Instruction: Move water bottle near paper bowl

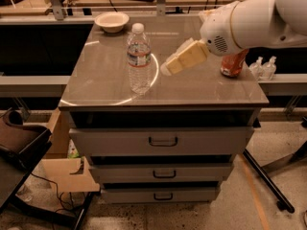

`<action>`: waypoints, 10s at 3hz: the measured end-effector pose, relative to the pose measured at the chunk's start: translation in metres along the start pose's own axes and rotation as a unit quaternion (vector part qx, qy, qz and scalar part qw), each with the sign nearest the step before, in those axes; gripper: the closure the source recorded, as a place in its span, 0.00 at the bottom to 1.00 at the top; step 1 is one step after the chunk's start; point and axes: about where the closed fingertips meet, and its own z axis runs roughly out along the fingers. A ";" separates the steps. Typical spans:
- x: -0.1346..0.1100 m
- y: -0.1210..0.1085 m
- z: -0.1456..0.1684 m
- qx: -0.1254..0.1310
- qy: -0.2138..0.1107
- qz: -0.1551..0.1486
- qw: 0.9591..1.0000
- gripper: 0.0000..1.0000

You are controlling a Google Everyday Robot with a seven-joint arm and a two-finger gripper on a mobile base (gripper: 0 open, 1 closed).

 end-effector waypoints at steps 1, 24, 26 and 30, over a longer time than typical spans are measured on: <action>0.000 0.000 0.000 0.000 0.001 -0.001 1.000 0.00; -0.029 -0.167 0.206 0.089 -0.117 0.229 0.962 1.00; -0.056 -0.214 0.219 0.125 -0.128 0.216 0.960 1.00; -0.060 -0.238 0.288 0.191 -0.120 0.189 0.956 1.00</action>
Offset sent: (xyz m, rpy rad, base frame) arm 0.0121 0.0237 -0.0497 0.2251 -0.0242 0.0100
